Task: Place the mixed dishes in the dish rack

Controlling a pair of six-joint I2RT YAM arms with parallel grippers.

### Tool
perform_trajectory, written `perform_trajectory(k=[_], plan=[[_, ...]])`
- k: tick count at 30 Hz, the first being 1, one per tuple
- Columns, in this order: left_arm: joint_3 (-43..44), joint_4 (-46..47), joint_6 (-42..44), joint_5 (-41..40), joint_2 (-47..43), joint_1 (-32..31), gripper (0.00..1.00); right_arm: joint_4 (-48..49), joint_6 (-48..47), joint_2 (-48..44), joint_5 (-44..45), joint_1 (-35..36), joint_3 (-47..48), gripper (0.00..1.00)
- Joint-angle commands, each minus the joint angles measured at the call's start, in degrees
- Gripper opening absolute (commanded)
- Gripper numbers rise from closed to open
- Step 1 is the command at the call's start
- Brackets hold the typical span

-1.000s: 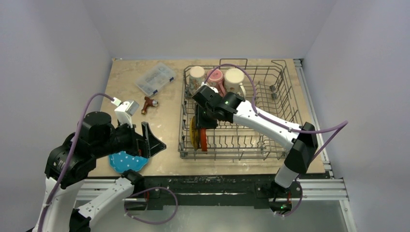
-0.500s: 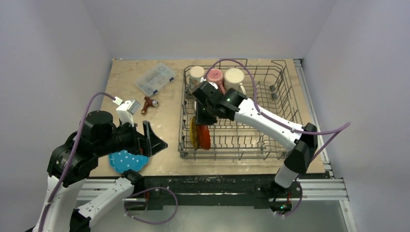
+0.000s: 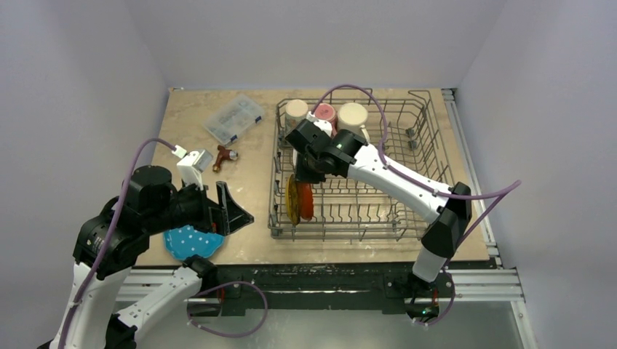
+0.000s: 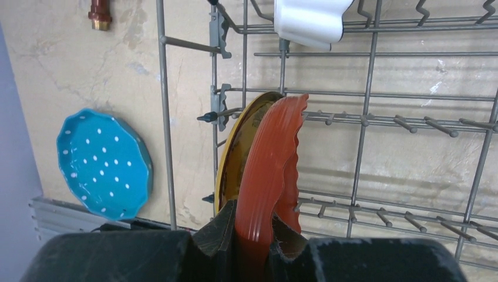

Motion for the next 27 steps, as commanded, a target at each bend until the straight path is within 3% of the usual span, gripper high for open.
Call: perform_trajectory(k=[1, 9, 20, 27], plan=[[1.28, 0.12, 0.89, 0.14, -0.31, -0.25, 0.97, -0.90, 3.02, -1.05, 4.69, -0.05, -0.34, 0.00], [1.31, -0.46, 1.14, -0.16, -0.45, -0.25, 0.97, 0.85, 1.39, 1.09, 2.68, -0.05, 0.18, 0.04], [0.82, -0.17, 0.85, -0.24, -0.54, -0.25, 0.97, 1.96, -1.16, 2.84, 1.20, -0.05, -1.51, 0.33], [0.22, 0.35, 0.27, -0.09, -0.41, -0.23, 0.97, 2.20, -3.11, 2.66, -0.61, 0.00, -0.72, 0.42]])
